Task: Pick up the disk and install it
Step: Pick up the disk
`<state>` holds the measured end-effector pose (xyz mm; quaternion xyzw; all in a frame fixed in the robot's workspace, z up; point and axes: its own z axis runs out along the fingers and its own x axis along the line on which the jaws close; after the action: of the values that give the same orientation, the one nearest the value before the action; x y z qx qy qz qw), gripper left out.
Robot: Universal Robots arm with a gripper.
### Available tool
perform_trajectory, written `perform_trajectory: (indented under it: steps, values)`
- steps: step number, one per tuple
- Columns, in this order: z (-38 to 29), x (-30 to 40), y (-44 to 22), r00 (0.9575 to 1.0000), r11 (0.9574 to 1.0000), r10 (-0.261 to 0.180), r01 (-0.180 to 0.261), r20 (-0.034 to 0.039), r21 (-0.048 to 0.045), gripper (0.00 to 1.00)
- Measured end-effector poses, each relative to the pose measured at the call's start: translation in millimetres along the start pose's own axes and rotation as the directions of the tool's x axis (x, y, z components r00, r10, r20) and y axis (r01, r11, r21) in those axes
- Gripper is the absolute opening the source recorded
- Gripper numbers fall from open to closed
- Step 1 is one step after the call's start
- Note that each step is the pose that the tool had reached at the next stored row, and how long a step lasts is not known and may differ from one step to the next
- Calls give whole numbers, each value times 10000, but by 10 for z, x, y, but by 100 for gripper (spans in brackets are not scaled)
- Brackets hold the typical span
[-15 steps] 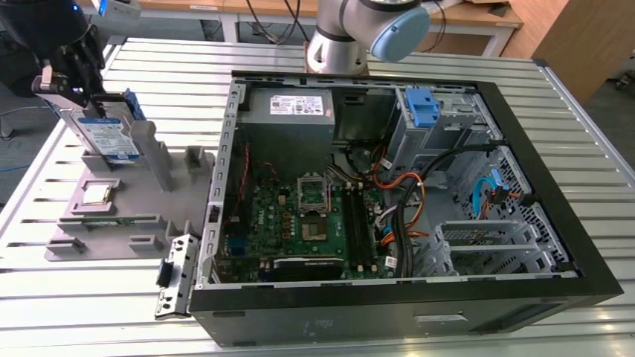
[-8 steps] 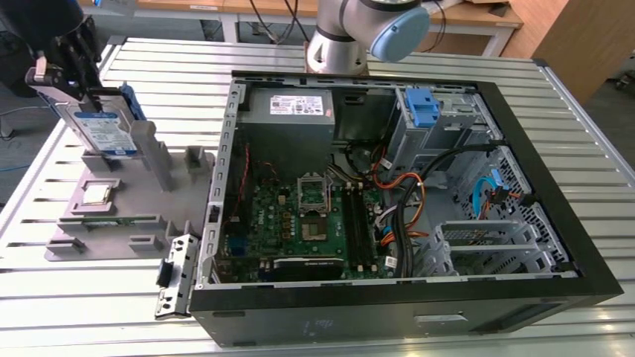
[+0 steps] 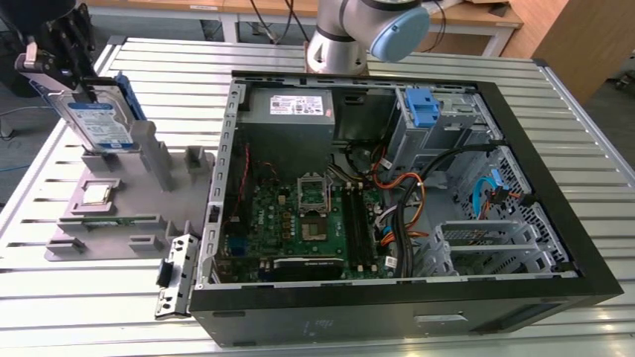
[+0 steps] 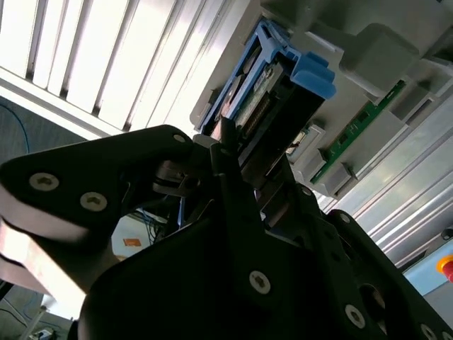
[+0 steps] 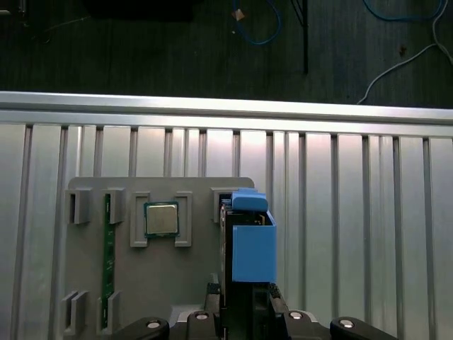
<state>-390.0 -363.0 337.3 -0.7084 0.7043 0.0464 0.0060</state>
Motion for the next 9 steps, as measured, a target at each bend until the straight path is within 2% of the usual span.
perform_trajectory:
  steps: [6,9]
  values:
    - [-23,-2,1,10000,10000,0,0,1,2,35]
    - [-61,-5,4,10000,10000,0,0,0,0,35]
